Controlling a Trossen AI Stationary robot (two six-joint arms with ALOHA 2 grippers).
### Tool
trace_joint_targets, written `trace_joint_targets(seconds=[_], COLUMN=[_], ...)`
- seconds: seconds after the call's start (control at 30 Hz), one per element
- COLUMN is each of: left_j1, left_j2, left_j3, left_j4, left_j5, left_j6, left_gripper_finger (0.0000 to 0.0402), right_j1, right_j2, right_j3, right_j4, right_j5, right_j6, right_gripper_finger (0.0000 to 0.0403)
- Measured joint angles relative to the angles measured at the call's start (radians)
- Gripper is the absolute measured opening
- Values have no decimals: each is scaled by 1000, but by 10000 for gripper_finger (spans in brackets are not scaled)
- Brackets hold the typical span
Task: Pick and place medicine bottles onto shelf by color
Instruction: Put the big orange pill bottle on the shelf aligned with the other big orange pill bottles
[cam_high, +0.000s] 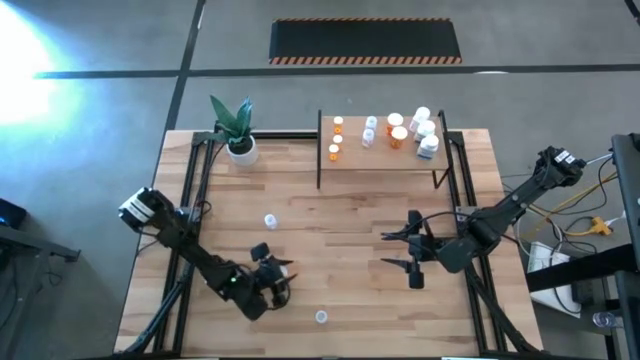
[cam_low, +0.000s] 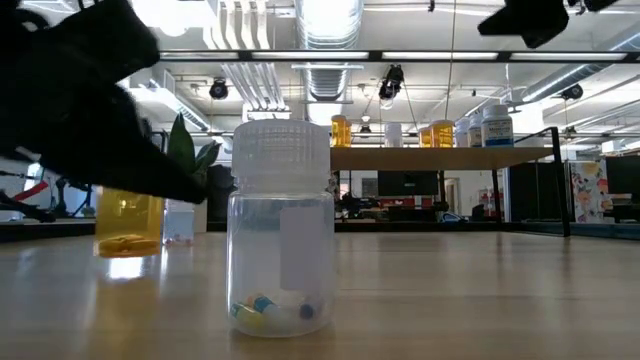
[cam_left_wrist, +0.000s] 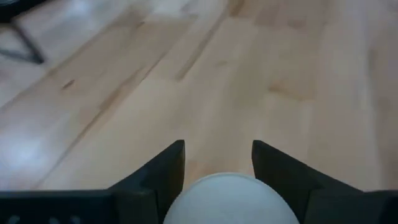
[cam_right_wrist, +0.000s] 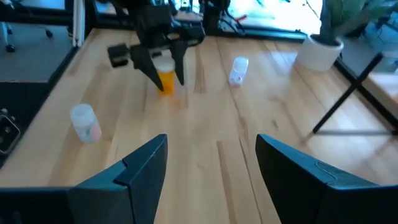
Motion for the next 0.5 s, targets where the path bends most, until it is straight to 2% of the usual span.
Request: trace_joint_targets(seconds=[0.17,0.27,0.37,0.5], left_j1=[106,179,265,385], left_j2=[14,18,28,83], left_j3=[29,29,30,56], left_j4=[238,370,490,632], left_j5=[99,153,241,403], left_j6=[255,407,514,609], left_gripper_finger=[158,166,174,163], right_j1=[1,7,25,56], right_j2=[0,-1,-2,-1], right_j3=[-54,-57,-57,-74], right_j4=[-16,-91,-163,-221], right_j5=[-10,-40,-53,-53], right_j6=[71,146,221,290], right_gripper_finger=[235,235,235,235])
